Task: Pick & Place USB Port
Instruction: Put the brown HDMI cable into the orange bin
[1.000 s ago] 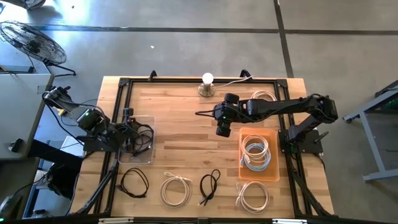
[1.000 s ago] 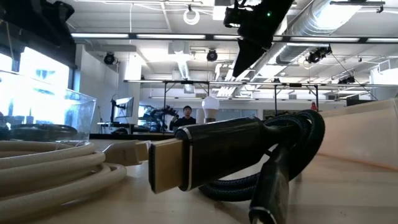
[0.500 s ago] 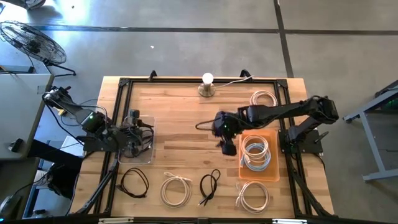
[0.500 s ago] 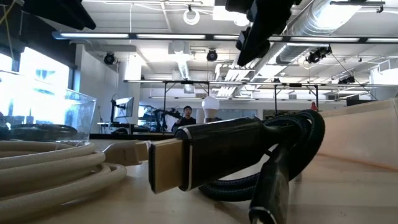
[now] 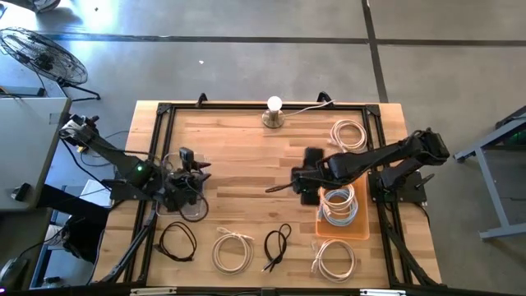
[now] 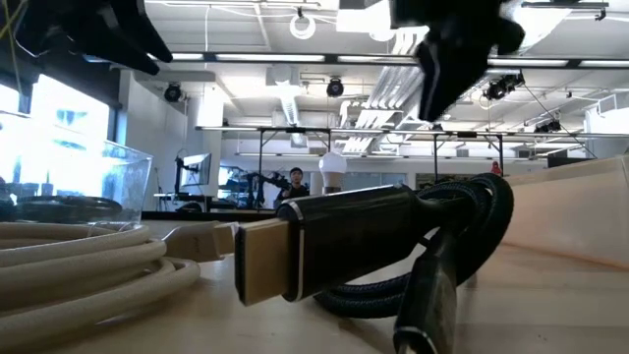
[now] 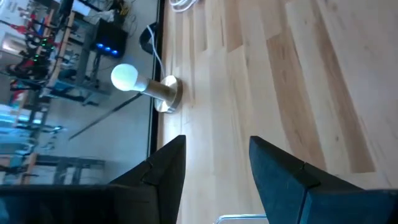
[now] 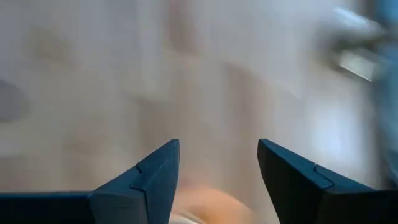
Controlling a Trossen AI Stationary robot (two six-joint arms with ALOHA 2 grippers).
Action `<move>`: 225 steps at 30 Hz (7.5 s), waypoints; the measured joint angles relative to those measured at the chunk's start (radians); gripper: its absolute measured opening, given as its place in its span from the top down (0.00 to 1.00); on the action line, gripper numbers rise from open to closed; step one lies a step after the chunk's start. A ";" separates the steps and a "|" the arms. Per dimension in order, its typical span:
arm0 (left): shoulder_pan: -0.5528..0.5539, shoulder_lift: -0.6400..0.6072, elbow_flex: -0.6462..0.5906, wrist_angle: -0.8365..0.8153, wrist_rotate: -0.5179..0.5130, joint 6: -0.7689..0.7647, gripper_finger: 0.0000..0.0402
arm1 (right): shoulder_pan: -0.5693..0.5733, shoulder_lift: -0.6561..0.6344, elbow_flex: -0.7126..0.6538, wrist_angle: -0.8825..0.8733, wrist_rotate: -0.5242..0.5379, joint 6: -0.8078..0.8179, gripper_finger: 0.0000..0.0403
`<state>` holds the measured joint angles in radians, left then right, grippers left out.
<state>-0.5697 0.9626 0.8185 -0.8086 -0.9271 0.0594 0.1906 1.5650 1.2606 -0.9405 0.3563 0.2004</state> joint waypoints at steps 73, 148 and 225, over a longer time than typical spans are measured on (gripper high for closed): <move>0.000 0.050 0.000 0.092 0.016 0.103 0.58 | -1.058 0.263 0.001 -0.202 -0.288 0.139 0.48; 0.001 0.050 0.000 0.121 -0.084 0.129 0.58 | -0.826 -0.348 -0.218 -0.032 0.002 -0.088 1.00; 0.000 0.050 0.000 0.164 -0.056 0.062 0.58 | 0.396 -0.339 -0.214 -0.275 -0.204 0.718 1.00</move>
<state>-0.5693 1.0126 0.8188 -0.6445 -0.9828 0.1215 0.5865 1.2264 1.0462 -1.2151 0.1519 0.9188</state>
